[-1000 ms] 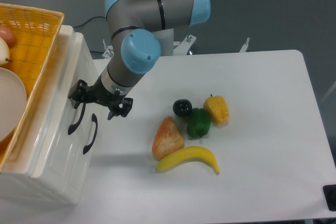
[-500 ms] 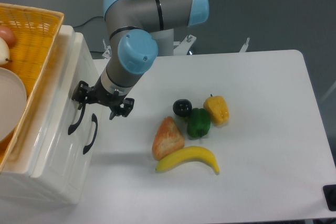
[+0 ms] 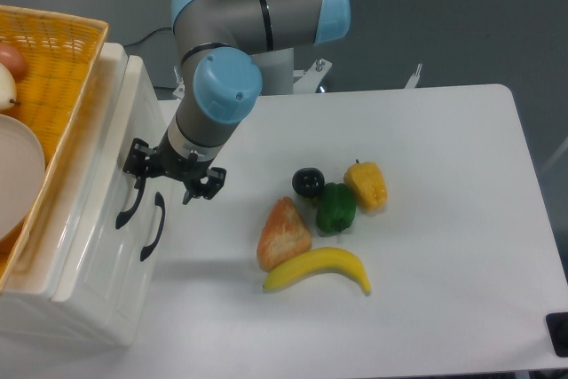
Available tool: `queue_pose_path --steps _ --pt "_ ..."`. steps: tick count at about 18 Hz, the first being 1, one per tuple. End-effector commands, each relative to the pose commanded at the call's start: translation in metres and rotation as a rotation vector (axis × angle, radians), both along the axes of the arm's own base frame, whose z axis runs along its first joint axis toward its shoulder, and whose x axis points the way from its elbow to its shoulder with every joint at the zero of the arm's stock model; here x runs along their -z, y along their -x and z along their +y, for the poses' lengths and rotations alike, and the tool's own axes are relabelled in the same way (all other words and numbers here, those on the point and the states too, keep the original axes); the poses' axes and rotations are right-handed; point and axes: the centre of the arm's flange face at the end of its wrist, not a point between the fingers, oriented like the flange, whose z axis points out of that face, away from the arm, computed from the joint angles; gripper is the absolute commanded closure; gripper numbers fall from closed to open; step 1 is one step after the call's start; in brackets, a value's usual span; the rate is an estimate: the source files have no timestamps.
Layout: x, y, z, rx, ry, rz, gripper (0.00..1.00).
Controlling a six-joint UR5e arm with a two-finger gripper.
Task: Slide the top white drawer open
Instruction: 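Lower the gripper onto the upper drawer handle and close on it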
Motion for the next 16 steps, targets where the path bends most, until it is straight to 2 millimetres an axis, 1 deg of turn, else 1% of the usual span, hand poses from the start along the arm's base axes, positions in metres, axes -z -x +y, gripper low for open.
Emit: queue_pose_path --steps 1,9,14,16 --pt "-0.0001 -0.0025 0.0012 0.006 -0.002 0.001 0.22" --pt "0.0013 -0.0038 0.0011 0.009 0.0 0.0 0.38" --pt "0.0013 -0.0038 0.0011 0.009 0.0 0.0 0.52" --pt "0.0006 -0.0027 0.001 0.007 -0.001 0.001 0.56"
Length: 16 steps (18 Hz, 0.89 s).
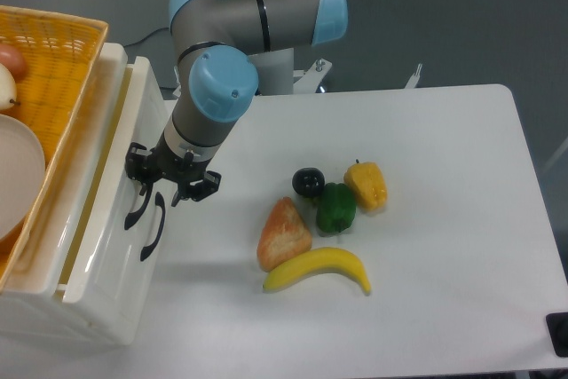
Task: Slide the top white drawer open
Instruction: 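Lower the gripper onto the upper drawer handle and close on it, then pull the upper drawer outward by its handle, sliding it open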
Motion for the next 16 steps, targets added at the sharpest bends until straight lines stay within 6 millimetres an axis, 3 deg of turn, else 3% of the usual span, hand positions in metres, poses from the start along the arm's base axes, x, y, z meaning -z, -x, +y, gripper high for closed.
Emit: queue_pose_path --steps 6,16 --pt "-0.001 -0.0003 -0.0002 0.0 -0.002 0.0 0.66" --pt "-0.0012 0.0009 -0.0013 -0.002 -0.004 -0.001 0.75"
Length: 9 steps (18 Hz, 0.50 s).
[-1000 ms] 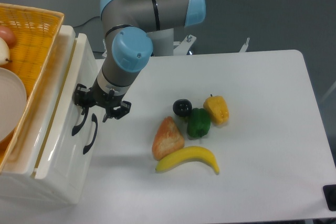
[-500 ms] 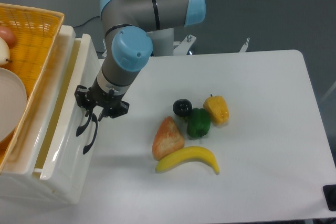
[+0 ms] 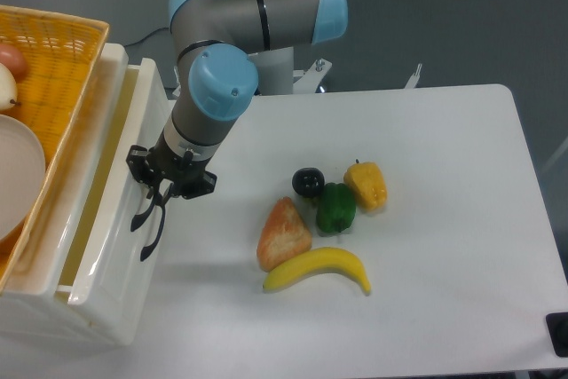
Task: Slide the top white drawer open
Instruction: 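Pull the upper drawer outward by its handle, sliding it open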
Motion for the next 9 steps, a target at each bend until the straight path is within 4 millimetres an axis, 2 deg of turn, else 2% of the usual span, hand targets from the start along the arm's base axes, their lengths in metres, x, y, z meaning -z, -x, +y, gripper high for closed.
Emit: queue_pose_path --steps 9 --pt "-0.0011 0.0021 -0.0027 0.022 -0.013 0.005 0.77"
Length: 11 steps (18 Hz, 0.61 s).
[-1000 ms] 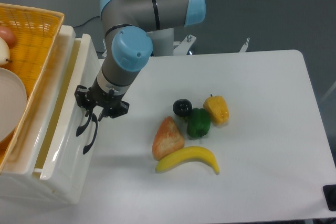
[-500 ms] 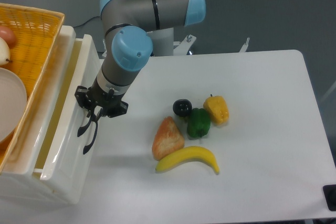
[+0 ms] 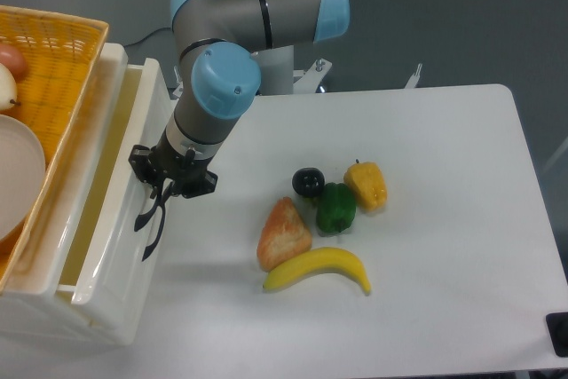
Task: Slide the top white drawer open
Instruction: 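Pull the upper drawer outward by its handle, sliding it open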
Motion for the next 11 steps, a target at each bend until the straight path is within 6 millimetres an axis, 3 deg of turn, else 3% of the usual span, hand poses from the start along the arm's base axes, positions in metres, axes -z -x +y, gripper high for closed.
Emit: queue_pose_path --steps 11 --pt "-0.0021 0.0058 -0.0016 -0.004 -0.005 0.006 0.77"
